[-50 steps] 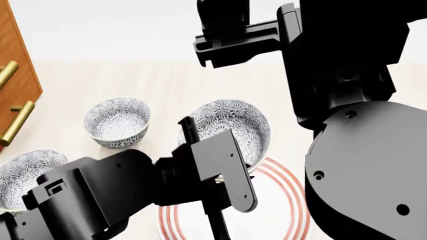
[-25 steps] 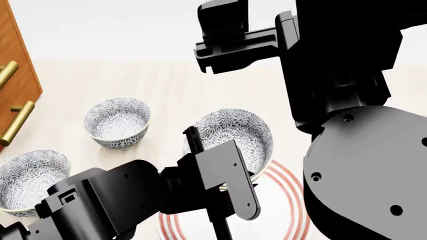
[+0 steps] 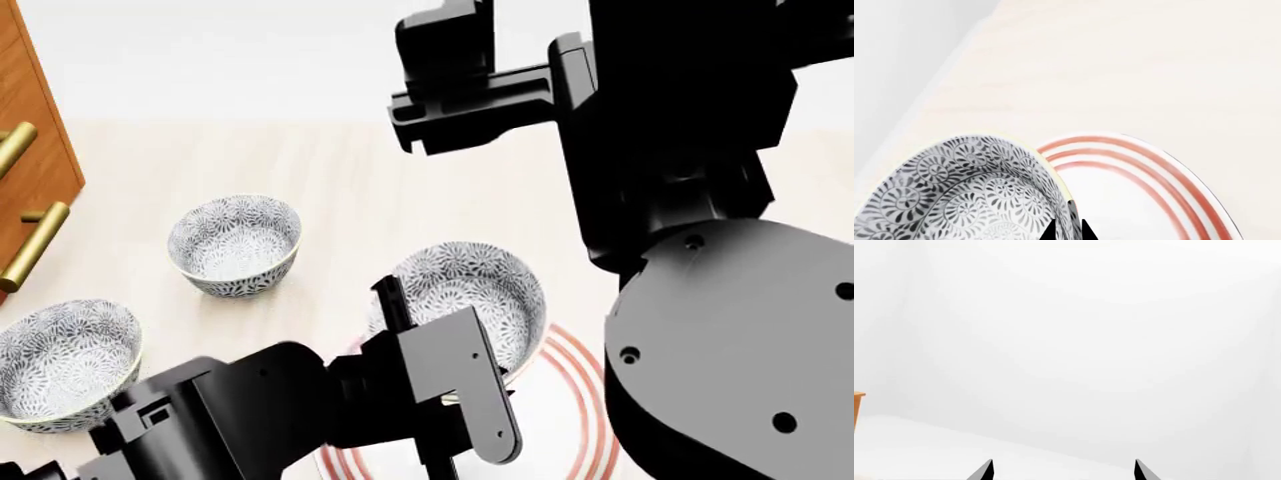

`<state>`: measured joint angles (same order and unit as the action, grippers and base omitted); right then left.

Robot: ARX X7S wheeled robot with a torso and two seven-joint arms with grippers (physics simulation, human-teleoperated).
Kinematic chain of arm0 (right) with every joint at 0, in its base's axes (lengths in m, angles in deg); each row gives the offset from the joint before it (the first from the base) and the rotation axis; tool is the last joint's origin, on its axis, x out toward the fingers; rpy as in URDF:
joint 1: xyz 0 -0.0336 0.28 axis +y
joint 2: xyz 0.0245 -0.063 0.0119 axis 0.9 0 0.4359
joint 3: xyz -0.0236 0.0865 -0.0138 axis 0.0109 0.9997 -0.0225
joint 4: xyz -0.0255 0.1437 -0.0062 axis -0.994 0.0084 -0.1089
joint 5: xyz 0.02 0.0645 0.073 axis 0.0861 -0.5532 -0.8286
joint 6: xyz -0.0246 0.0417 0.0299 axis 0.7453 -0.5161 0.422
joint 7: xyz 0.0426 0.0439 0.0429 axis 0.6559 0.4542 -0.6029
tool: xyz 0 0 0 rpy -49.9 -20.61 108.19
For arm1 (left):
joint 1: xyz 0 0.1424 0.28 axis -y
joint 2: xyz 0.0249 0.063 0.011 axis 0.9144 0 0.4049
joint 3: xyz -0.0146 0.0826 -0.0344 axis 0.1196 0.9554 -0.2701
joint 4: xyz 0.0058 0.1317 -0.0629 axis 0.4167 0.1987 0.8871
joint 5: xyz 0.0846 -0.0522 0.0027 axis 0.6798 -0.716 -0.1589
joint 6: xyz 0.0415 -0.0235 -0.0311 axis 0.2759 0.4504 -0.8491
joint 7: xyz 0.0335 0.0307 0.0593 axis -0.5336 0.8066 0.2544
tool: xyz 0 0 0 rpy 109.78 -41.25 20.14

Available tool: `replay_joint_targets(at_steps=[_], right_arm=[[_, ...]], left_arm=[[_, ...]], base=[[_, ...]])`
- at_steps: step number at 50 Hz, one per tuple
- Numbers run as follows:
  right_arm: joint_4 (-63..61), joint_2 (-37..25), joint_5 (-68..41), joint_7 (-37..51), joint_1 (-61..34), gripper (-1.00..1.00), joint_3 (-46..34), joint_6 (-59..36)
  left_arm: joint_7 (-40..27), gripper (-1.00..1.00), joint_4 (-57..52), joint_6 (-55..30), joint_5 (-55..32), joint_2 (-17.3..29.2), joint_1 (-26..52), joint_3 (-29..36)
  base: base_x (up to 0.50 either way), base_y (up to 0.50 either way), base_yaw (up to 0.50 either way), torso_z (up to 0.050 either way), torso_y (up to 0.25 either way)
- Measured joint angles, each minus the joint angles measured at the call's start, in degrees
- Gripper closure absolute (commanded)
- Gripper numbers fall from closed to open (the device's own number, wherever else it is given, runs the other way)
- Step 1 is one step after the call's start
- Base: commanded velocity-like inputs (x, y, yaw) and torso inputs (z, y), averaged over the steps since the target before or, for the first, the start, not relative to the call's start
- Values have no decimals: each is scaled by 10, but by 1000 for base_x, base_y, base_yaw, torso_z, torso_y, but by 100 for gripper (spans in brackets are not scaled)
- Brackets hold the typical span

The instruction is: Put the bowl at the front on the plate.

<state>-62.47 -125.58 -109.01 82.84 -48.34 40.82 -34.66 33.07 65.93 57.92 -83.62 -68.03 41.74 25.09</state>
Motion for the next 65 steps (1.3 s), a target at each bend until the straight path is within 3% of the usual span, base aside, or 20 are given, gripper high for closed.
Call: replay_joint_targets(at_steps=[65], right_arm=[[-9,-17,-1,6,22,-100,1,14]], left_arm=[[-1,100,48,44,10,-18,-32,24]], base=[[0,0,0,0,0]])
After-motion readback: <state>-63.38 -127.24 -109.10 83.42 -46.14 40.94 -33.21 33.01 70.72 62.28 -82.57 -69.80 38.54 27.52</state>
